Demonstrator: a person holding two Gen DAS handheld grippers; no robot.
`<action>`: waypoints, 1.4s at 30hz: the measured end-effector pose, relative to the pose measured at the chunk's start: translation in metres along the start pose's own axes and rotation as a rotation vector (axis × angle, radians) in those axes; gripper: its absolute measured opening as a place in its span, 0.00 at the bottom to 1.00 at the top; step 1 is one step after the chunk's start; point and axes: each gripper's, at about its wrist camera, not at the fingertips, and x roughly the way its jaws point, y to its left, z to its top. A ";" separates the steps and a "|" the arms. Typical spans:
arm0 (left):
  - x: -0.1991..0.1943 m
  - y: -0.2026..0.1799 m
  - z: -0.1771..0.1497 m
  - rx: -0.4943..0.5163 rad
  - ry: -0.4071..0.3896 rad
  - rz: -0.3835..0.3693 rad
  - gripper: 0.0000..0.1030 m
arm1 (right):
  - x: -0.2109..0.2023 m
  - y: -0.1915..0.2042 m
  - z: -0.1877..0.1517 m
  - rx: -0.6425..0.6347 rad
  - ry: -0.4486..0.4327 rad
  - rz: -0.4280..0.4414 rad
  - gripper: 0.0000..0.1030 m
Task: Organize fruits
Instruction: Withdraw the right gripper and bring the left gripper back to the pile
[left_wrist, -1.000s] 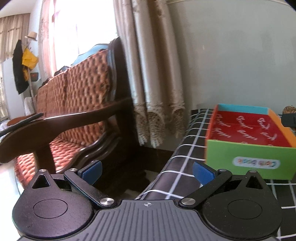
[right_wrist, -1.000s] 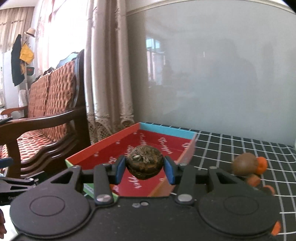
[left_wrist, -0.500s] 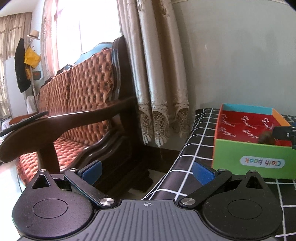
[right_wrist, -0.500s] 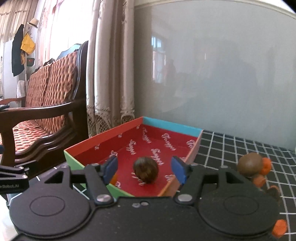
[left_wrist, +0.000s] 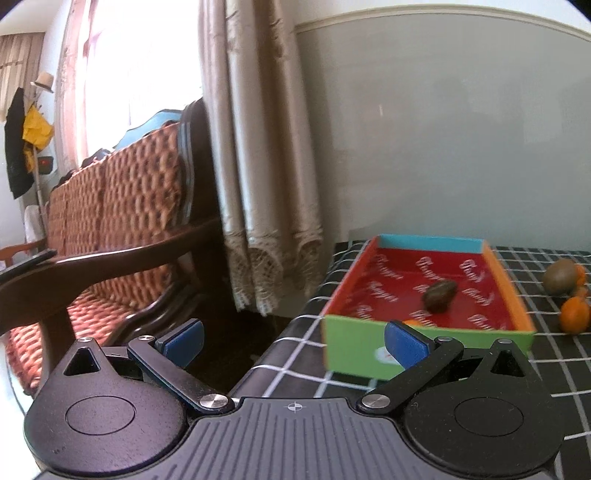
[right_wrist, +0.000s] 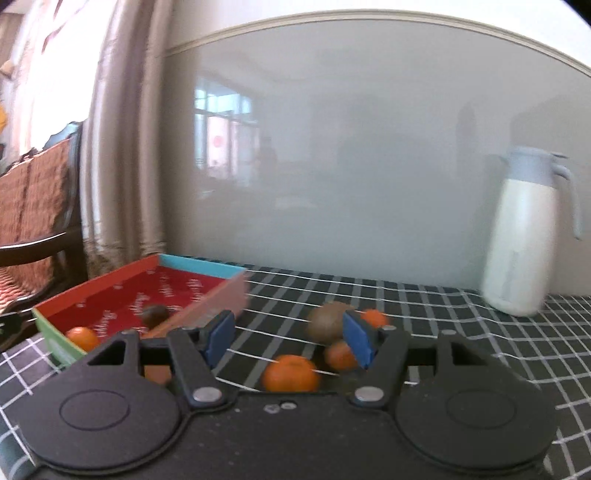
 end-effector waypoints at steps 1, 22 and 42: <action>-0.002 -0.004 0.001 0.001 -0.003 -0.007 1.00 | -0.002 -0.009 -0.001 0.011 0.004 -0.011 0.63; -0.033 -0.115 0.014 0.083 -0.044 -0.182 1.00 | -0.046 -0.110 -0.012 0.112 0.010 -0.153 0.63; -0.041 -0.176 0.015 0.123 -0.046 -0.283 1.00 | -0.065 -0.143 -0.017 0.109 0.013 -0.204 0.63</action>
